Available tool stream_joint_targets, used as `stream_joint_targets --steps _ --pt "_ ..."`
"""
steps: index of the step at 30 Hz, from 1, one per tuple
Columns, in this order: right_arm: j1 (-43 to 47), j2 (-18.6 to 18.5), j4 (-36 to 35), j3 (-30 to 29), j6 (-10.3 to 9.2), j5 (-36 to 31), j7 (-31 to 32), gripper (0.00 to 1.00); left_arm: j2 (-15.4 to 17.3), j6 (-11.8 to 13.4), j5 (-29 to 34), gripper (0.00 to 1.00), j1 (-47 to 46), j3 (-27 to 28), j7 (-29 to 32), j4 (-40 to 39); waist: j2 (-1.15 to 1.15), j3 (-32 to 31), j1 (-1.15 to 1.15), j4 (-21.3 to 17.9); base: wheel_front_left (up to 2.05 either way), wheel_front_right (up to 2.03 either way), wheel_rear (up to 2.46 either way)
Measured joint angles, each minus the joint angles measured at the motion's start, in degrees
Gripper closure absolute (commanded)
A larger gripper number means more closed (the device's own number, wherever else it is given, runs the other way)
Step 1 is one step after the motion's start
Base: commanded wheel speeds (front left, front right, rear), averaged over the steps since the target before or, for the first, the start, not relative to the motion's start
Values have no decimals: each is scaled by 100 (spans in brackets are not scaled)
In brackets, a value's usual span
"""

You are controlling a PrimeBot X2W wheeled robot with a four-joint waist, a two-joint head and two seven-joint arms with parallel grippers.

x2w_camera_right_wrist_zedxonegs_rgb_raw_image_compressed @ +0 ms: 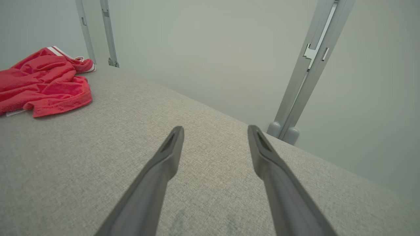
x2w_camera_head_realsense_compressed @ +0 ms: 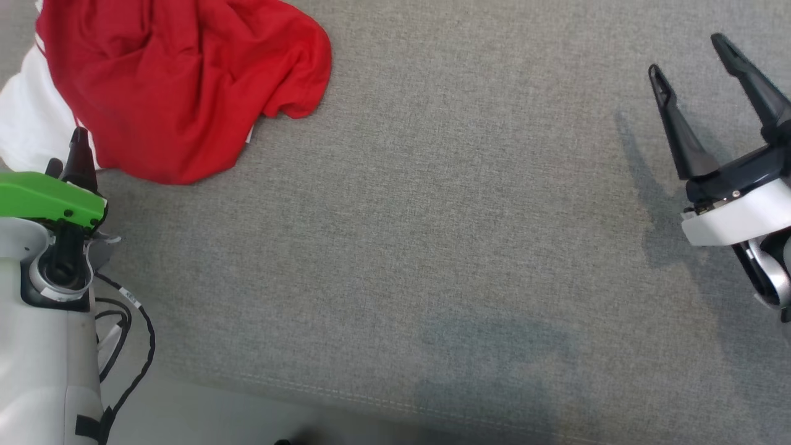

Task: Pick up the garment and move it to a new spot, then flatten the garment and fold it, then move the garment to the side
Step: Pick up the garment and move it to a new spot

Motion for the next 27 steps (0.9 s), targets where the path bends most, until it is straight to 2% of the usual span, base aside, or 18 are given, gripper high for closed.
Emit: stream_joint_targets --steps 4,7,8,10,15,21,24,27 --pt "-191 -131 -246 -92 -1 -53 82 0 16 2 54 0 -309 14 88 283 0 328 0 -66 0 0 0" --pt "-319 -243 -397 -179 -1 -78 123 0 158 18 334 0 -469 -34 75 513 0 568 0 -100 0 0 0" --pt "-348 -256 -415 -198 -1 -86 123 0 198 18 355 27 -521 -4 29 593 0 643 0 -109 0 0 0" --pt "-388 -258 -430 -232 -1 -98 122 0 220 18 356 100 -649 70 -34 746 0 784 0 -128 0 0 0" --pt "-394 -305 -388 -374 -64 -100 109 0 214 18 350 100 -941 177 -152 1045 0 1010 0 -160 0 0 0" --pt "-371 -209 -242 -424 -118 -62 -32 0 171 -30 277 100 -1070 218 -444 1111 0 921 0 -129 0 0 0" --pt "-287 -158 -131 -424 -132 -15 -85 0 176 -253 453 100 -1132 24 -713 969 0 813 0 -102 0 0 0" --pt "-167 -53 7 -422 -162 19 -140 0 183 -579 747 100 -1317 -275 -1021 597 0 680 0 -70 0 0 0"
